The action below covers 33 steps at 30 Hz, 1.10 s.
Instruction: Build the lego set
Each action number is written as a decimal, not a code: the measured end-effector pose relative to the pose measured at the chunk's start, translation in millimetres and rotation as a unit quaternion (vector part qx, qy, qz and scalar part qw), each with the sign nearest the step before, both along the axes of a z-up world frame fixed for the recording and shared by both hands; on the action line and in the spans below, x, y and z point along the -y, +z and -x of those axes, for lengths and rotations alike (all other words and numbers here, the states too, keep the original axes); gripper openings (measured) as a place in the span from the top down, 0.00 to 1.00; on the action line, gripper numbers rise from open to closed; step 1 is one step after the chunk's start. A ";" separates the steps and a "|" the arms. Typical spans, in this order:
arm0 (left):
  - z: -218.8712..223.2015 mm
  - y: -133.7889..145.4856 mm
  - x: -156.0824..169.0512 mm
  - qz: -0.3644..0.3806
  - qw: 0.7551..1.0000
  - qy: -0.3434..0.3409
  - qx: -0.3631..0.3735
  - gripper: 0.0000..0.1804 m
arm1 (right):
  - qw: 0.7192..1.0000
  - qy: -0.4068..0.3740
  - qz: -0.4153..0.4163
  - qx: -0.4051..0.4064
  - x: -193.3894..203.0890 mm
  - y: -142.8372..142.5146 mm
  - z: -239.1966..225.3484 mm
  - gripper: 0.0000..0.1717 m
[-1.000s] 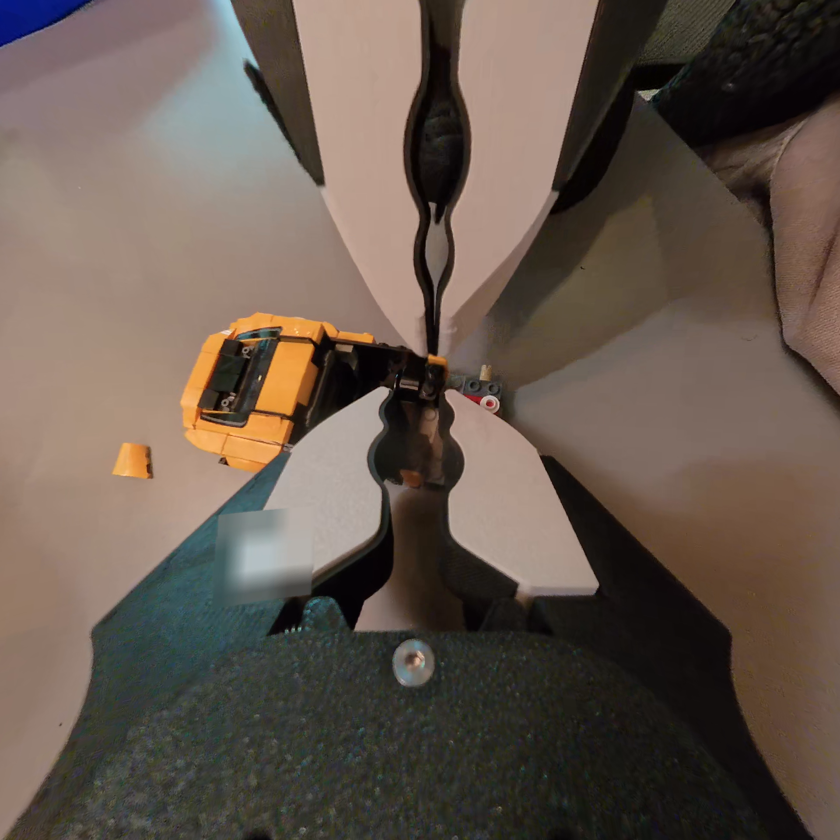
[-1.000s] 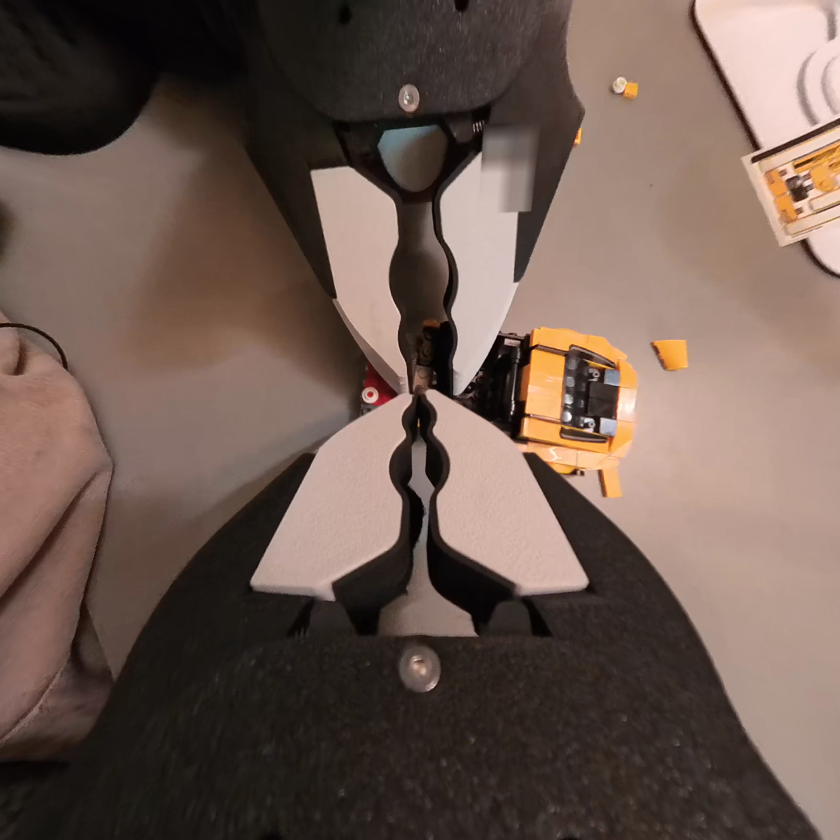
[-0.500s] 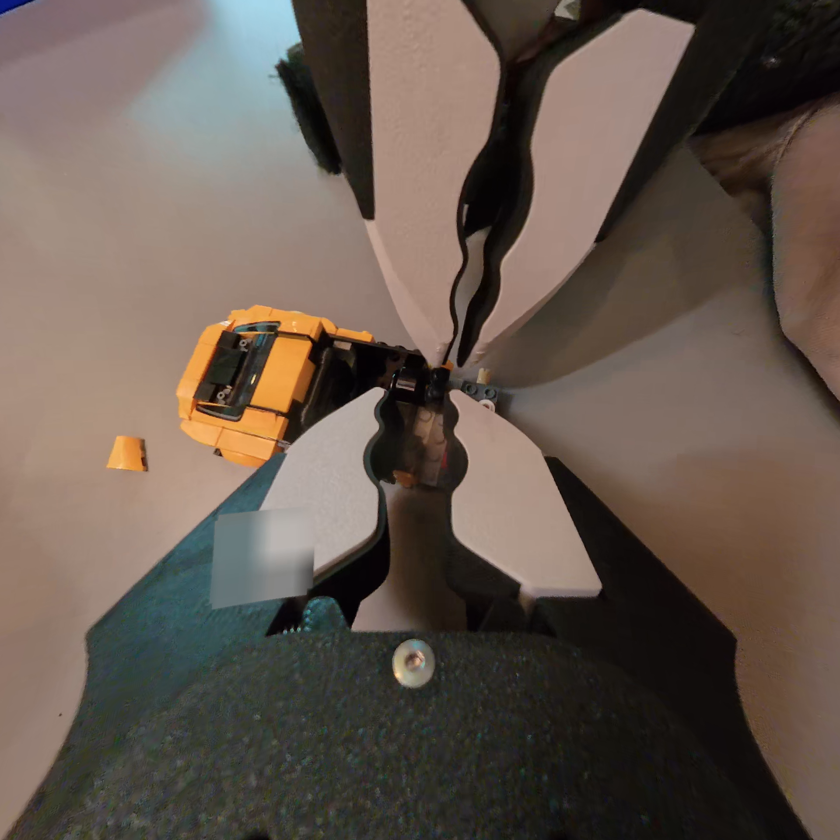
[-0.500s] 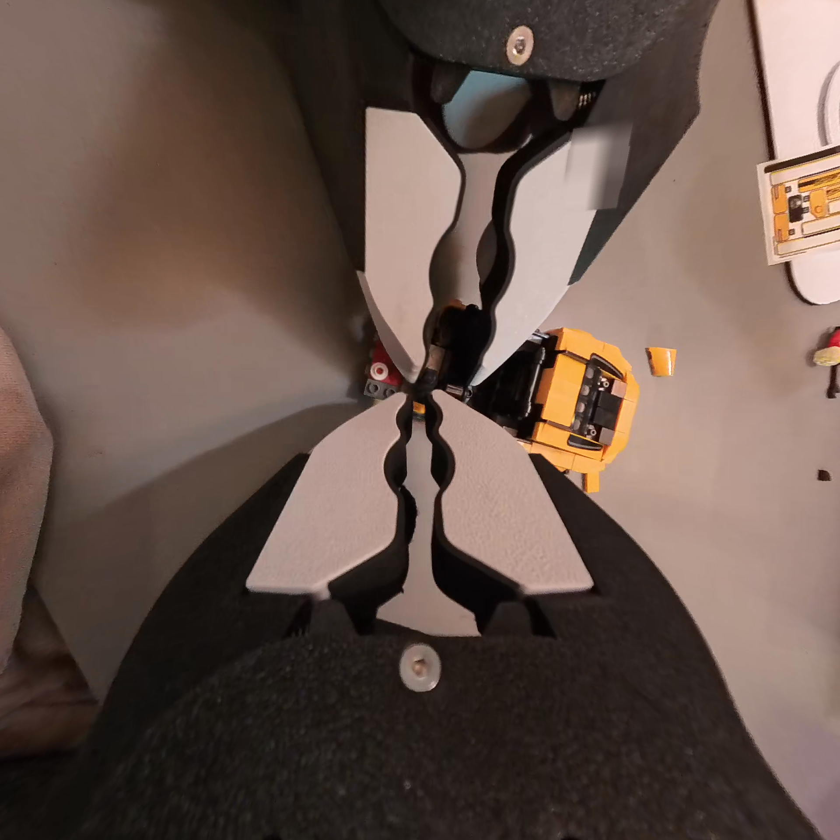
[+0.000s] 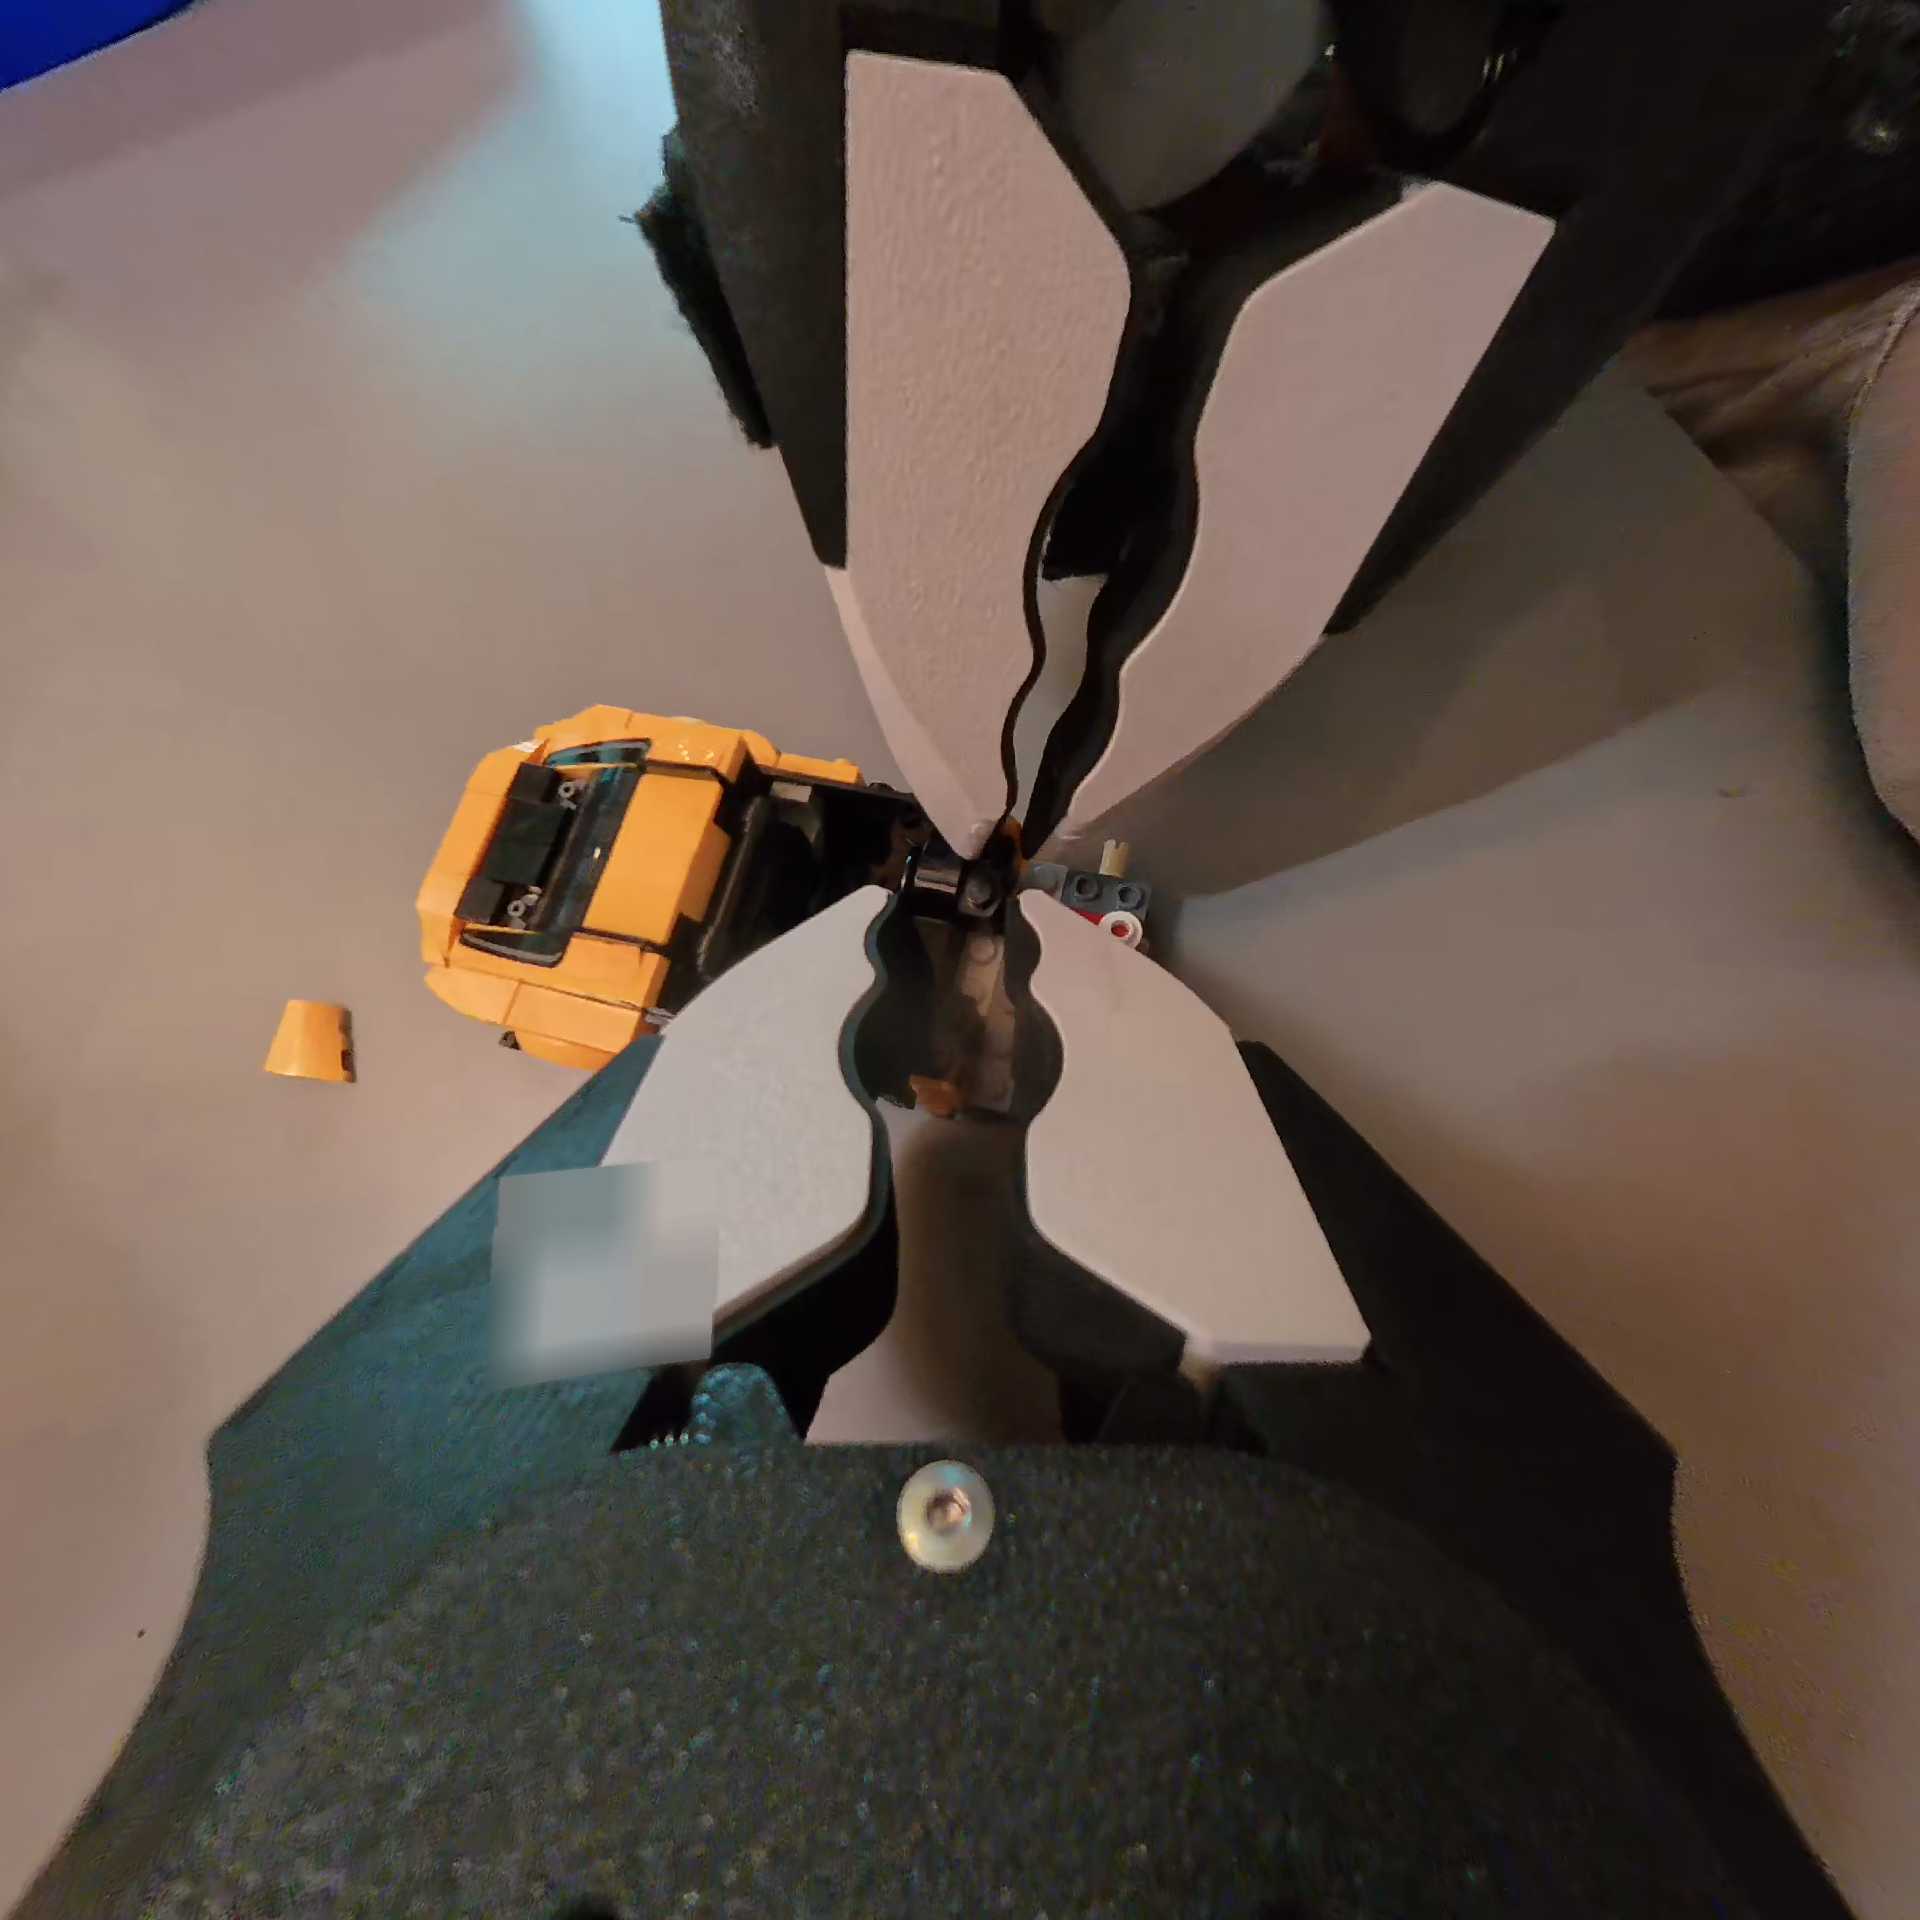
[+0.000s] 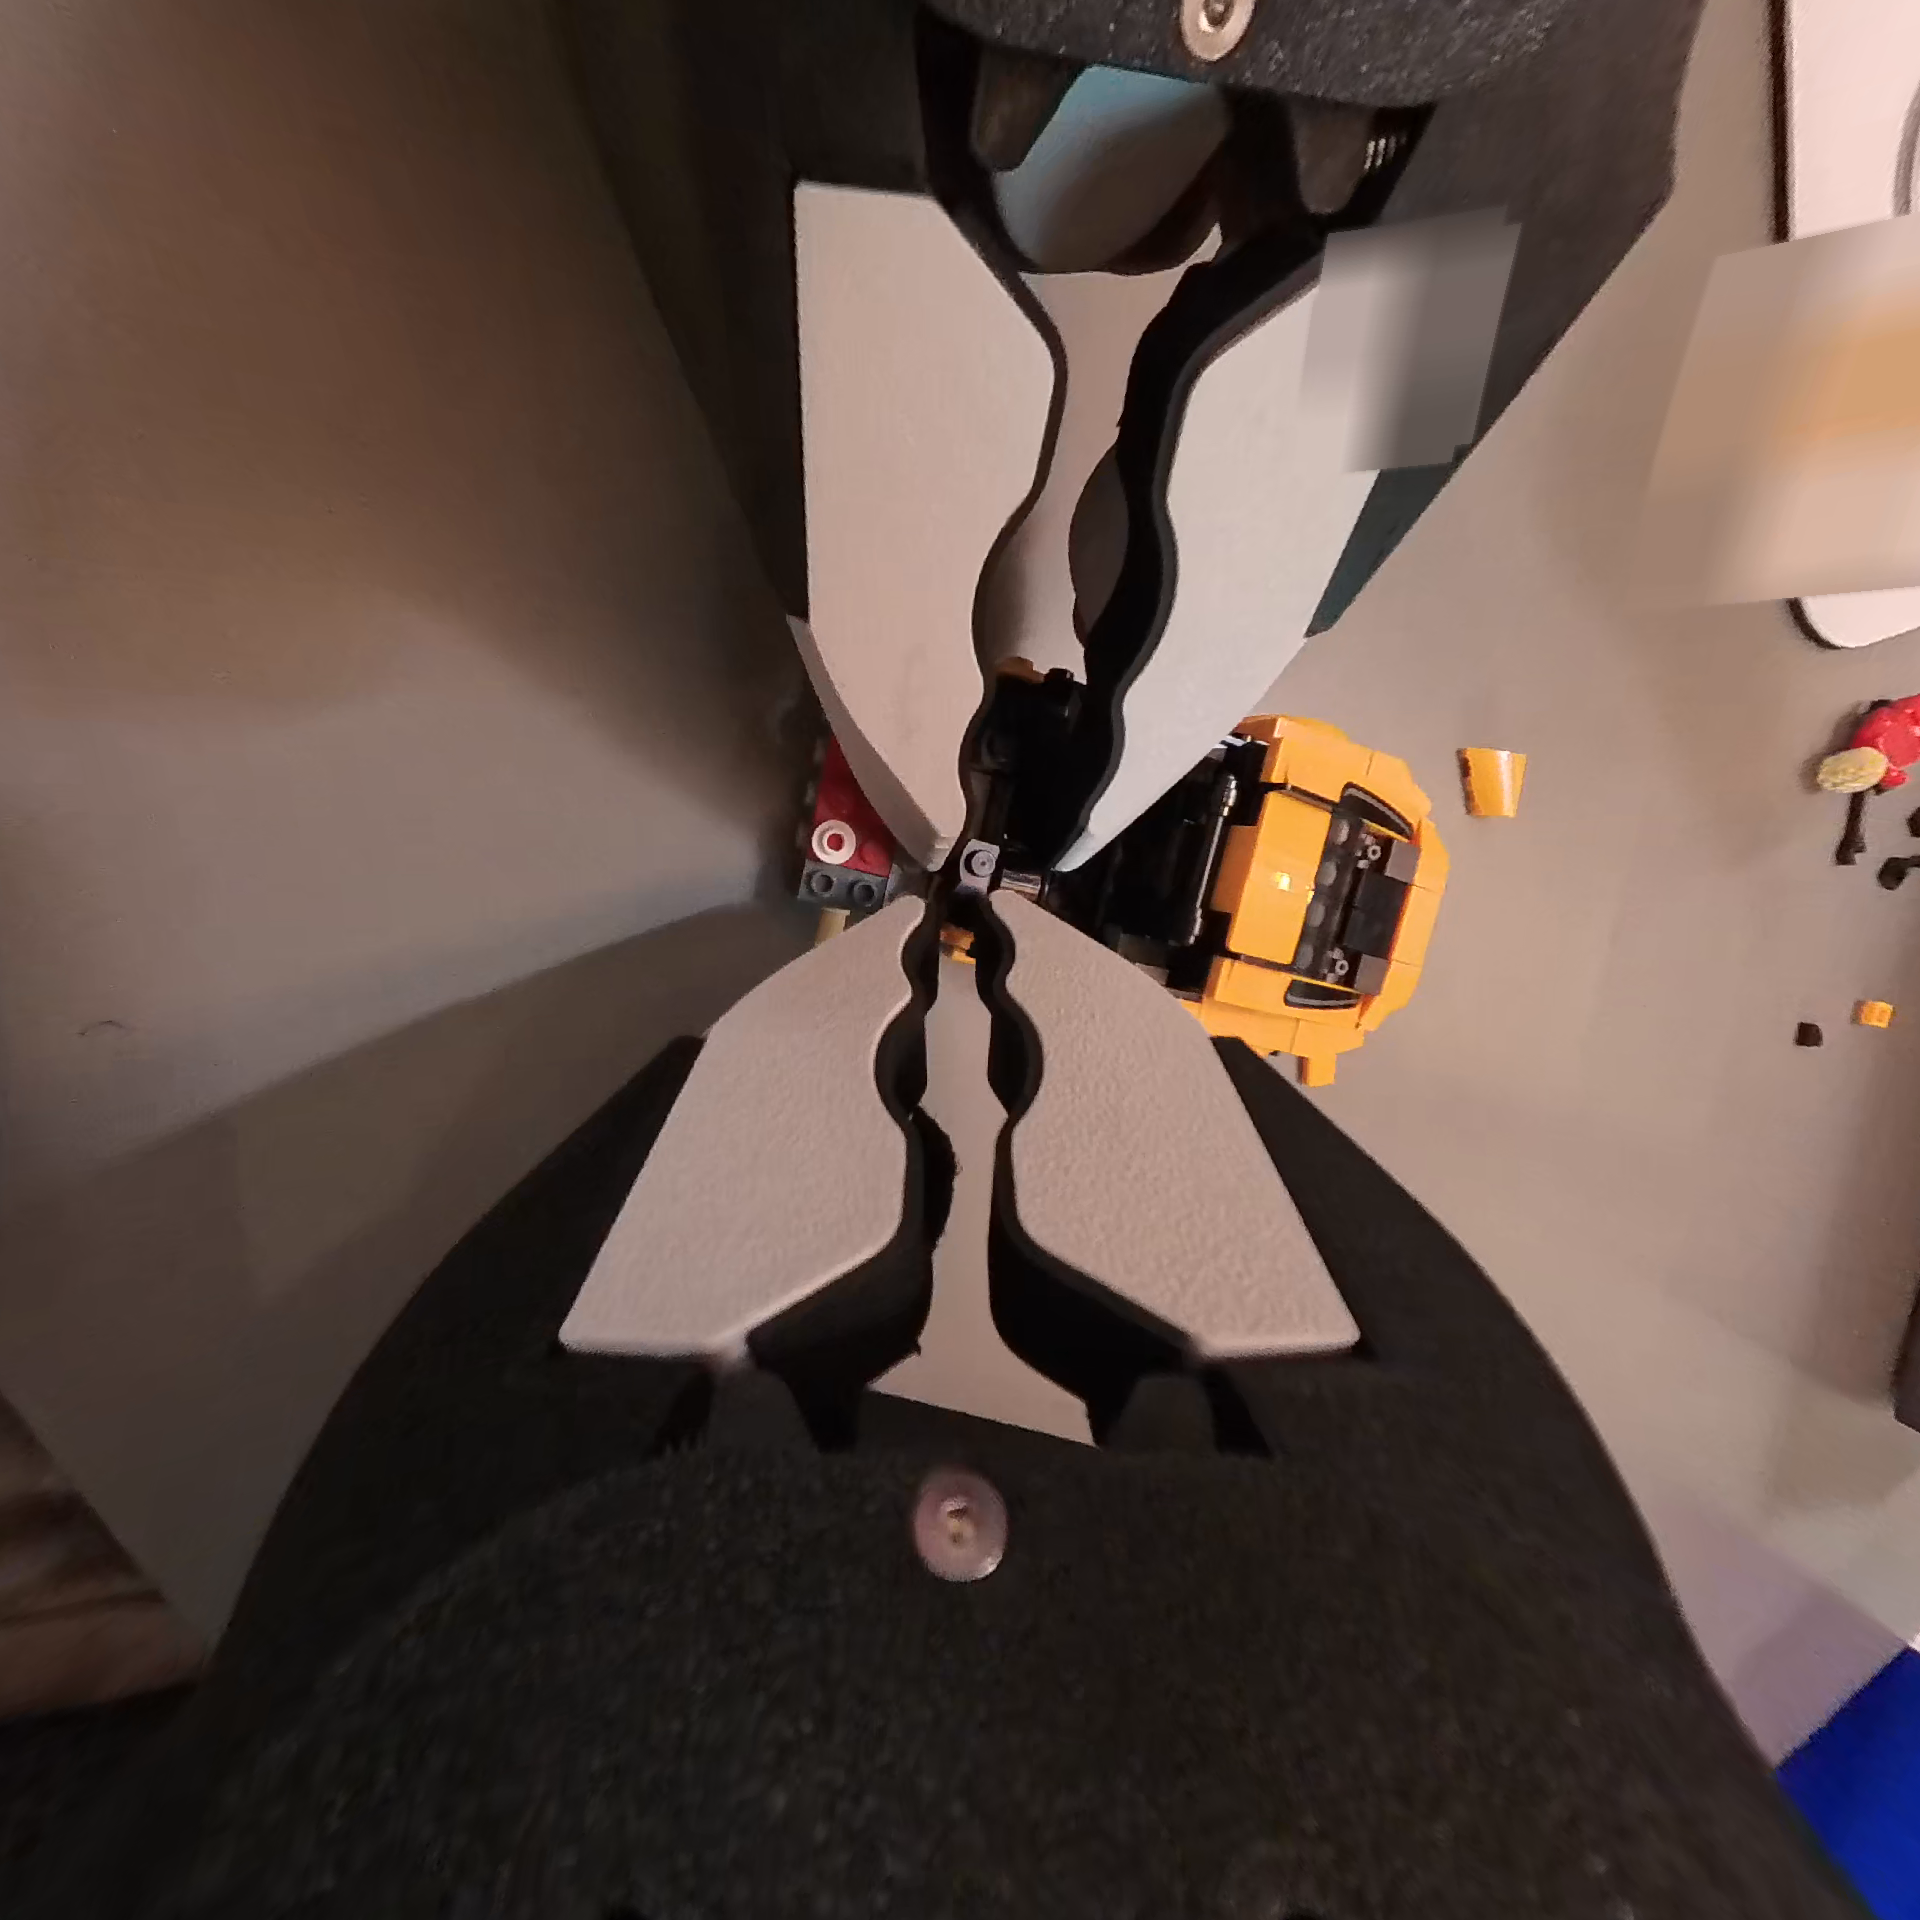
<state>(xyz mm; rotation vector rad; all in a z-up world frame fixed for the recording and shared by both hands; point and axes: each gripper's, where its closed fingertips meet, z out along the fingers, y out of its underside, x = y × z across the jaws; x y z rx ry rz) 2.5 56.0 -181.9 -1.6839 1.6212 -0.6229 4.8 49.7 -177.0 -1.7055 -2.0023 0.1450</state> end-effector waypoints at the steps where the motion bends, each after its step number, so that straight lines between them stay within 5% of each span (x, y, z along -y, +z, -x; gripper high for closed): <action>1: -0.4 -0.1 -0.1 -0.001 1.000 0.000 0.000 0.90 | 1.000 0.005 -0.002 0.003 -0.4 -0.2 -0.6 0.96; 7: -0.9 -0.6 0.1 -0.003 1.000 -0.004 0.004 0.89 | 0.999 0.039 -0.003 0.014 -0.7 -0.9 -2.8 0.96; 33: -0.7 -0.4 -2.5 0.015 1.000 0.001 0.022 0.90 | 0.997 -0.026 0.035 0.059 -4.1 -1.7 -3.3 0.97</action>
